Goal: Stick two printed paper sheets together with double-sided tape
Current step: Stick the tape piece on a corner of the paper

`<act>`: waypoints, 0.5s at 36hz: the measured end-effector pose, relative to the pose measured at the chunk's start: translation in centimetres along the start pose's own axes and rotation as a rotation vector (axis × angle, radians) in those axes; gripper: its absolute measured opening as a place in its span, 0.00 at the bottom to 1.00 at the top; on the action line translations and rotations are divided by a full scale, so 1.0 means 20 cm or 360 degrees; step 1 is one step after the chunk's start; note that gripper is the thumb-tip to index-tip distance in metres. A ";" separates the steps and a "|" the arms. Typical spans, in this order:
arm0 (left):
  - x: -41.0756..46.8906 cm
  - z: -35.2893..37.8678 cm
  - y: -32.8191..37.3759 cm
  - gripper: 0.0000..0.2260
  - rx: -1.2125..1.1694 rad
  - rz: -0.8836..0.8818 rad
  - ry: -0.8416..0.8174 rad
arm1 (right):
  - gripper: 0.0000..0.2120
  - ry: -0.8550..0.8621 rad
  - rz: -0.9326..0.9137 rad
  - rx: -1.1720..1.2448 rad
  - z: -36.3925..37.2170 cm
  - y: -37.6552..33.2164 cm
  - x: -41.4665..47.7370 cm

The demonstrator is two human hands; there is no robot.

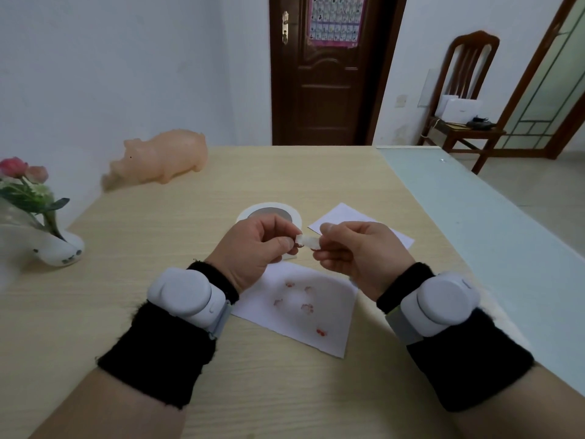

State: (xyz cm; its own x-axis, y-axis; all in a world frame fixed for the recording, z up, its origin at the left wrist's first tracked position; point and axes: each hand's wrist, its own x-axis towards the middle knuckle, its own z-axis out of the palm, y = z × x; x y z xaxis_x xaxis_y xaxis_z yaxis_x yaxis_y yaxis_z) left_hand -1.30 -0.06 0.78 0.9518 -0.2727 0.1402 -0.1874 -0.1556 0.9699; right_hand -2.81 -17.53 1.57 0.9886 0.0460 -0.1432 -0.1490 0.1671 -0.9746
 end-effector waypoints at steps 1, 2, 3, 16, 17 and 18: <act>0.00 0.00 0.00 0.11 0.0002 -0.0006 -0.0002 | 0.08 -0.0003 -0.0010 -0.0008 0.00 0.00 0.00; 0.00 0.00 0.00 0.11 0.0005 -0.0010 -0.0004 | 0.08 -0.0008 -0.0019 -0.0019 0.00 0.00 0.00; 0.00 0.00 0.00 0.11 0.0010 -0.0014 -0.0004 | 0.09 -0.0016 -0.0026 -0.0031 -0.01 0.00 0.00; -0.01 0.00 0.01 0.11 0.0065 -0.0052 -0.0012 | 0.09 0.0007 -0.0126 -0.0114 -0.02 0.02 0.01; -0.01 0.00 0.01 0.11 0.0069 -0.0053 -0.0014 | 0.09 0.0007 -0.0133 -0.0135 -0.02 0.02 0.01; -0.01 0.00 0.02 0.12 0.0073 -0.0053 -0.0017 | 0.09 0.0008 -0.0140 -0.0151 -0.02 0.02 0.01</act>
State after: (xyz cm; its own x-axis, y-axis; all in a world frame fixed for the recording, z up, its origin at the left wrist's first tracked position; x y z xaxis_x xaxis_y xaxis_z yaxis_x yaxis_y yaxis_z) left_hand -1.47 -0.02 1.08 0.9552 -0.2765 0.1057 -0.1669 -0.2083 0.9637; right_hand -2.69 -17.85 1.13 0.9979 0.0305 -0.0570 -0.0592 0.0765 -0.9953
